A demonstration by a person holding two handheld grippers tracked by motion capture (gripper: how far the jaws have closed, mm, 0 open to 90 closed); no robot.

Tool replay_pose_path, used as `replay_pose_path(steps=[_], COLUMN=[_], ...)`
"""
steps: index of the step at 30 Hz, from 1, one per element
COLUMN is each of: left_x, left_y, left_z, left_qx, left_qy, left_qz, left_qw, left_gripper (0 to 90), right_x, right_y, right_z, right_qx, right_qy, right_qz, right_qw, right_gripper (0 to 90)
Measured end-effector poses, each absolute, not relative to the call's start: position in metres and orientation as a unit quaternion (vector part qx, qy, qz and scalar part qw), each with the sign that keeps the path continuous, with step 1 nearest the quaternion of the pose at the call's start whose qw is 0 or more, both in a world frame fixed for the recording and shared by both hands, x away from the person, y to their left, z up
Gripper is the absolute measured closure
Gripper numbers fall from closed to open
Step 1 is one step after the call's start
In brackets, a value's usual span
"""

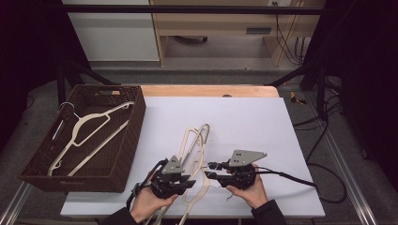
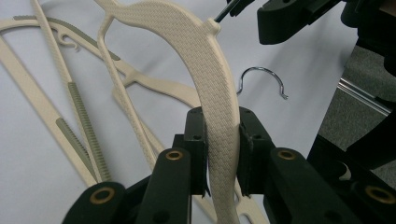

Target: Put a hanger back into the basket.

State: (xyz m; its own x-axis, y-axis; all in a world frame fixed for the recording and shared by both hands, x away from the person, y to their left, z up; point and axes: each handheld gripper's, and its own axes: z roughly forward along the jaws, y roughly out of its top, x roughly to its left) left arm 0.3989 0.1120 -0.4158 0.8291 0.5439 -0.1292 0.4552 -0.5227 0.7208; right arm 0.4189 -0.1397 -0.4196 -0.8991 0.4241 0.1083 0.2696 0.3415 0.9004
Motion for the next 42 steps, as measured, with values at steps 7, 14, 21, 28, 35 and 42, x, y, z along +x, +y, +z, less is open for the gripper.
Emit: replay_pose_path(steps=[7,14,21,28,35,42], left_x=[0.398,0.398,0.396,0.394,0.394,0.396], left_y=[0.112,0.112,0.109,0.100,0.098,0.107], left_z=[-0.416,-0.416,-0.409,-0.409,-0.410,-0.403], left_qx=[0.872,0.872,0.873,0.878,0.879,0.868], left_qy=[0.286,0.286,0.282,0.291,0.302,0.324], left_qz=[0.060,0.058,0.080,0.102,0.103,0.122], left_qw=[0.393,0.392,0.390,0.366,0.355,0.356], left_gripper=[76.3,76.3,62.8,58.0,71.7,78.0], right_x=[0.421,0.421,0.418,0.418,0.417,0.416], right_y=[-0.133,-0.129,-0.125,-0.119,-0.120,-0.124], right_z=[-0.417,-0.415,-0.413,-0.410,-0.409,-0.405], right_qx=[0.207,0.200,0.194,0.195,0.197,0.196], right_qy=[0.814,0.816,0.823,0.818,0.815,0.812], right_qz=[0.537,0.537,0.527,0.535,0.538,0.543], right_qw=[0.075,0.070,0.090,0.083,0.086,0.083], right_gripper=[74.1,87.2,88.8,88.8,88.5,78.0])
